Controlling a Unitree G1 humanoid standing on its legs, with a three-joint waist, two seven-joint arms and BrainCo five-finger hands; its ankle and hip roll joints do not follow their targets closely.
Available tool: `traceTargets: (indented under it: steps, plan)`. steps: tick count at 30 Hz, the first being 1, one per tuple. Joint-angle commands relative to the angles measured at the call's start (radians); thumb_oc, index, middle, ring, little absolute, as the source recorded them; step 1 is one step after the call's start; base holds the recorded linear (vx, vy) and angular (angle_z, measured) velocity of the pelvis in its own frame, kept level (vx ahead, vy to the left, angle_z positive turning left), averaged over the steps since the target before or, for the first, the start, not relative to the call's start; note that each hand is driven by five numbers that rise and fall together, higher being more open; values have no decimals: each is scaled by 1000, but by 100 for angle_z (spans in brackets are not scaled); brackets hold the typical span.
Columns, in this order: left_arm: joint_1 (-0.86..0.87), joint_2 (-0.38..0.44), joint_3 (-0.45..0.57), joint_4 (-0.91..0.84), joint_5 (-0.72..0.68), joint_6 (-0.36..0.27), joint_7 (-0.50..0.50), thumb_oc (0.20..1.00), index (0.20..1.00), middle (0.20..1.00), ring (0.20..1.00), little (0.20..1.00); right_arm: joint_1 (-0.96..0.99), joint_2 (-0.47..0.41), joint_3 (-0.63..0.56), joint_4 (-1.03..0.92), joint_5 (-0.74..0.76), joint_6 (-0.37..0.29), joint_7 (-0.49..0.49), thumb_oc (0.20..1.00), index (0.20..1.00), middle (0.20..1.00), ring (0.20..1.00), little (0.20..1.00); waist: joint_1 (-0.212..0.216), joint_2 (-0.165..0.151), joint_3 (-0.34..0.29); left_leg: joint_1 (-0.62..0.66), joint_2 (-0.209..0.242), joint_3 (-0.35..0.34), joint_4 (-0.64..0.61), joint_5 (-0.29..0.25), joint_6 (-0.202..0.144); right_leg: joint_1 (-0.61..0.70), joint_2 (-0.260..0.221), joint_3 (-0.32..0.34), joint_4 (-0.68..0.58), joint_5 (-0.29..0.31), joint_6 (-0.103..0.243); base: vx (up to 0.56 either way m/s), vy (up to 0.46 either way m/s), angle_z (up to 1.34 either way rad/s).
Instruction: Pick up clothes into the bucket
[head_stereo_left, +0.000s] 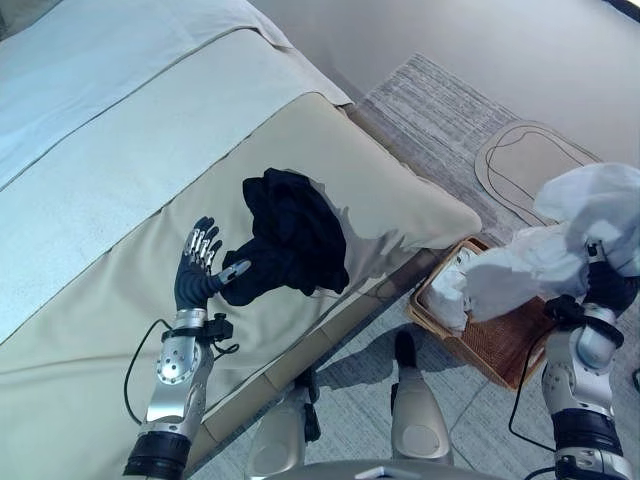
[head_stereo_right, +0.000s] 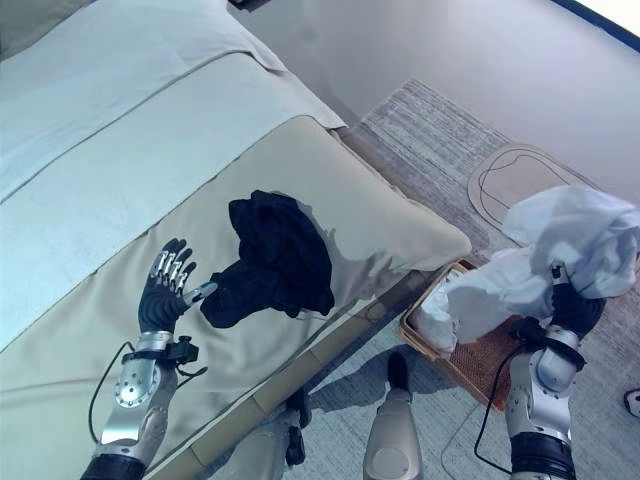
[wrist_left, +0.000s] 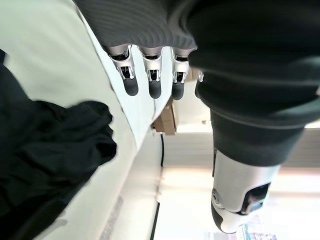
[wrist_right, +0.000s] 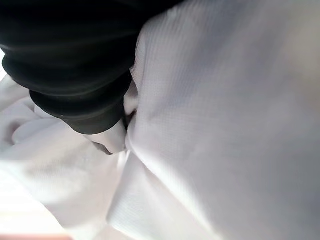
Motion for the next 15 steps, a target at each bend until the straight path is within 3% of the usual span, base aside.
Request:
traceTargets:
  steps: [1, 5, 12, 15]
  plan:
    - [-28, 10, 46, -32, 13, -81, 24, 1000, 1000, 1000, 1000, 1000, -53, -66, -88, -78, -20, -116, -42, 200, 200, 200, 200, 200, -10, -42, -20, -32, -18, -27, 185, -154, 29, -33, -26, -71, 98, 5, 10, -16, 4, -11]
    - [-46, 19, 35, -31, 14, -91, 40, 1000, 1000, 1000, 1000, 1000, -65, -95, -83, 13, -39, -107, -87, 200, 200, 200, 200, 200, -18, -32, 13, -56, -27, -25, 202, -159, 31, -68, -35, -59, 120, 6, 11, -58, 13, -5]
    - [-86, 24, 14, -48, 3, -111, 70, 1000, 1000, 1000, 1000, 1000, -144, -159, 12, 218, -77, -53, -131, 200, 200, 200, 200, 200, -16, -6, 82, -156, -33, -7, 290, -178, 36, -171, -52, -35, 188, 5, 8, -102, 12, -2]
    - [-133, 31, -13, -86, -8, -128, 103, 1000, 1000, 1000, 1000, 1000, -246, -180, 72, 375, -28, -36, -156, 200, 200, 200, 200, 200, -7, 17, 123, -244, -23, 6, 369, -196, 36, -251, -62, -19, 241, -1, 0, -135, -2, -5]
